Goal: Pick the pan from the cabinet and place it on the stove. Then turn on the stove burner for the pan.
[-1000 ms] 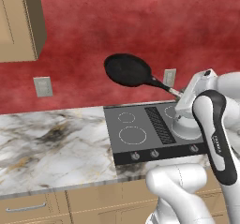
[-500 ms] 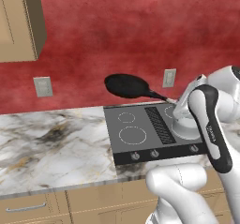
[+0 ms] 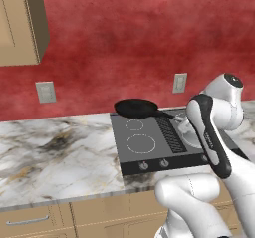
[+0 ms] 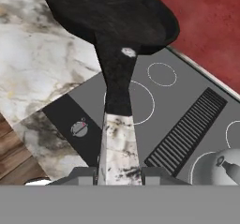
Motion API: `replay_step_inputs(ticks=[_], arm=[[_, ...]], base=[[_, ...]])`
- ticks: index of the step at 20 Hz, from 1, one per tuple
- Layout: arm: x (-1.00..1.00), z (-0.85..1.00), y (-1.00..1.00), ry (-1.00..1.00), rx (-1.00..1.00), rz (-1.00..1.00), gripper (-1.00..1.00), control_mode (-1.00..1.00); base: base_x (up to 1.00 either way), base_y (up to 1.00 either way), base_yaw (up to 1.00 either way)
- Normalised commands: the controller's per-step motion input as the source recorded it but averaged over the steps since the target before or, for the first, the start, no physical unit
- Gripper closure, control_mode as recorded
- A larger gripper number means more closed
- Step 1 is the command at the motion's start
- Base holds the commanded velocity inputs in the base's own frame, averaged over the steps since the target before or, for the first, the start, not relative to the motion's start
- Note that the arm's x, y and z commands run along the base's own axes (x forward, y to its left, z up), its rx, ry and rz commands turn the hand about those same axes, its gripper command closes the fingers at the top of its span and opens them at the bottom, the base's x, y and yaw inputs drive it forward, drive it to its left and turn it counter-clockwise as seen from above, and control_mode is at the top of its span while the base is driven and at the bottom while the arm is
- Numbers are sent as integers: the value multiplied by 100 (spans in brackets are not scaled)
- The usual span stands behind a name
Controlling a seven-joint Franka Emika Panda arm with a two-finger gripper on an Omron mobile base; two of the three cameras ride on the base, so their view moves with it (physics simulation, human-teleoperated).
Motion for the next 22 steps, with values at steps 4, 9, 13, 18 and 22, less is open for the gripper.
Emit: replay_step_inputs(ticks=[4,9,13,18,22], arm=[[16,-40,0,11,-10,-8,100,-100],[21,-28,0,4,-8,-5,100,-100],[28,-22,1,0,-5,0,100,-100],[34,-23,0,0,-1,0,100,-100],[41,-26,0,0,0,0,100,-100]], base=[[0,0,0],[0,0,0],[0,0,0],[0,0,0],[0,0,0]])
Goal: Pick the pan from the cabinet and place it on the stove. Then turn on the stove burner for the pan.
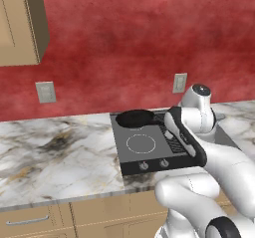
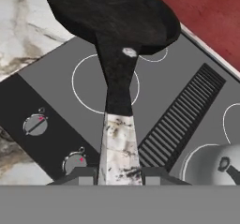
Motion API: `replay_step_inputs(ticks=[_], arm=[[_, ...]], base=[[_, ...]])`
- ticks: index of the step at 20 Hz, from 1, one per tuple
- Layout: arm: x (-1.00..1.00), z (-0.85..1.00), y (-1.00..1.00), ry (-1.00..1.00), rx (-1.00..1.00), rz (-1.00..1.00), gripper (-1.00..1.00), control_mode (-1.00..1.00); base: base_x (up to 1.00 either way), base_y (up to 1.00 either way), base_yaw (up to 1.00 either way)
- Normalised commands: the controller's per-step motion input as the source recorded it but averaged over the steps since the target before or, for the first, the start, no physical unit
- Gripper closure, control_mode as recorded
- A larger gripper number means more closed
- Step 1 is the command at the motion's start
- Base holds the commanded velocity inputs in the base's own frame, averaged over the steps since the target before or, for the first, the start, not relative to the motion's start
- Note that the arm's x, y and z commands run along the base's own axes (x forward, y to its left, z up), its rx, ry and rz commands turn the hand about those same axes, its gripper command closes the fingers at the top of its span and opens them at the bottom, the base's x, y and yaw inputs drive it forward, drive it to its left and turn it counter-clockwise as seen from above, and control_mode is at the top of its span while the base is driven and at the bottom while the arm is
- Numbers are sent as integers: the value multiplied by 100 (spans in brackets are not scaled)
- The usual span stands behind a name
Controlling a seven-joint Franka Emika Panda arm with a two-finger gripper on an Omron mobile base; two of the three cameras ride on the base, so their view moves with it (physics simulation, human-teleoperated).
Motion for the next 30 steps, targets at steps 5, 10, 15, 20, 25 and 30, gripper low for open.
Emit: replay_step_inputs(ticks=[5,10,15,20,25,30], arm=[[44,-23,0,0,0,0,100,-100],[15,-24,-15,0,0,0,100,-100],[19,-28,-12,2,0,0,100,-100],[27,-31,-3,1,0,0,100,-100],[34,-32,-1,1,0,-1,100,-100],[36,-30,0,1,0,-3,100,-100]], base=[[0,0,0],[0,0,0],[0,0,0],[0,0,0],[0,0,0],[0,0,0]])
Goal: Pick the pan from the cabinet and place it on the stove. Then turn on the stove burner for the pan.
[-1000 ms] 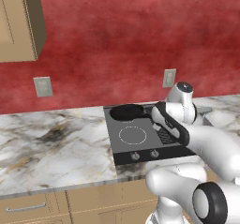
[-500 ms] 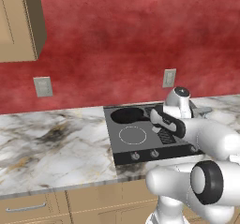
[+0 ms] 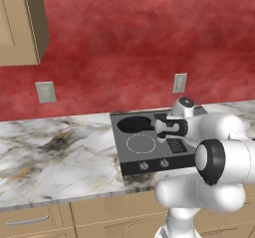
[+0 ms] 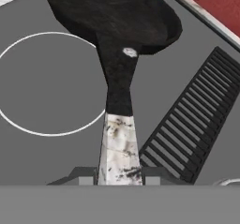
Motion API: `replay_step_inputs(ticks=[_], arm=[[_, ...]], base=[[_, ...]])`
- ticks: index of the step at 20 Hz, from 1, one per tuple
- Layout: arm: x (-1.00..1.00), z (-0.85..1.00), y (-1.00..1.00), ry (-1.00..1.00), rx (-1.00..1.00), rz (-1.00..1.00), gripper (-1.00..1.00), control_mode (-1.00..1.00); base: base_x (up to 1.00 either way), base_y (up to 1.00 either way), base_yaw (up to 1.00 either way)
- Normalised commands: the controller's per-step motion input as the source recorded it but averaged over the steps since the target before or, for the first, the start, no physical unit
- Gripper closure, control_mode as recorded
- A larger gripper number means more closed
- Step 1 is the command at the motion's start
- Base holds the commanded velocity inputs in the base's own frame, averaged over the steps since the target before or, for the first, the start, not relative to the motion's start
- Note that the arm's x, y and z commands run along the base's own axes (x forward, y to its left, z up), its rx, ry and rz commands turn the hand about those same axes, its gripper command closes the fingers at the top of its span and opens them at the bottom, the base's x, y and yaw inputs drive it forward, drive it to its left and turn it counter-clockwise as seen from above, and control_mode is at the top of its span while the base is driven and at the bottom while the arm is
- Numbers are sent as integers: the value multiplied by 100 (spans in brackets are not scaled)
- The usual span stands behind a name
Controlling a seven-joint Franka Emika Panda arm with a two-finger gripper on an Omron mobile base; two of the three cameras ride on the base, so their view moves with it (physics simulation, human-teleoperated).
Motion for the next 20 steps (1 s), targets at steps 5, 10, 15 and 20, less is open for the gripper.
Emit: replay_step_inputs(ticks=[5,10,15,20], arm=[[39,-22,0,4,0,-4,100,-100],[42,-19,0,5,0,-4,100,-100],[35,-14,0,8,0,-4,100,-100],[21,-14,-1,11,0,-3,100,-100]], base=[[0,0,0],[0,0,0],[0,0,0],[0,0,0]])
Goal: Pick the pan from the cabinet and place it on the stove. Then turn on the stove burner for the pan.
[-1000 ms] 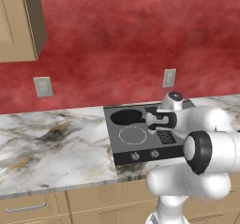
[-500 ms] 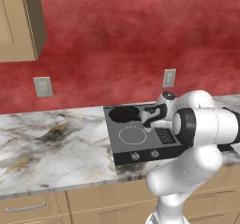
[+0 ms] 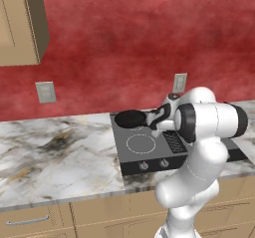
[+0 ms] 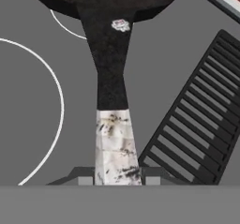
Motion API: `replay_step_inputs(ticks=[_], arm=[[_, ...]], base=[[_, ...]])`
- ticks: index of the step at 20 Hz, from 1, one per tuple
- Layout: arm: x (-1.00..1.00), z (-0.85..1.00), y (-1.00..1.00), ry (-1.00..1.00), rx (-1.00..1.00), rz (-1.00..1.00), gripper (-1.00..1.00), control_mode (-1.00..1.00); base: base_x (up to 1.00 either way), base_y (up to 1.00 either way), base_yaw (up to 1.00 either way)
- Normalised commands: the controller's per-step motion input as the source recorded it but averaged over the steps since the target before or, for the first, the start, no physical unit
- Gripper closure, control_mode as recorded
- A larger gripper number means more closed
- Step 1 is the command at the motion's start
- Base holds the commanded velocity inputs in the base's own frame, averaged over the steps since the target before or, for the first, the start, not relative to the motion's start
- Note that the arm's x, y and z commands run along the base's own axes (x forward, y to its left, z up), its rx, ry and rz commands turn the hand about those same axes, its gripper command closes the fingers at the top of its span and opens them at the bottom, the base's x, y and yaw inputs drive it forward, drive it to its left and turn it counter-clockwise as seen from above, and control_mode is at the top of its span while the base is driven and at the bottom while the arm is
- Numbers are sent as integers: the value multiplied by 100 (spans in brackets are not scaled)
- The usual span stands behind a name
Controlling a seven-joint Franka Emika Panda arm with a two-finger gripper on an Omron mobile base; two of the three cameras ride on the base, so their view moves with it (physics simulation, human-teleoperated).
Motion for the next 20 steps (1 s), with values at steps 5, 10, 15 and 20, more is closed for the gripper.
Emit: replay_step_inputs(ticks=[5,10,15,20], arm=[[0,-25,-8,13,0,0,100,-100],[0,-34,-22,13,0,0,100,-100],[2,-25,-13,11,0,0,100,-100],[0,-17,-4,8,0,0,100,-100]], base=[[0,0,0],[0,0,0],[0,0,0],[0,0,0]])
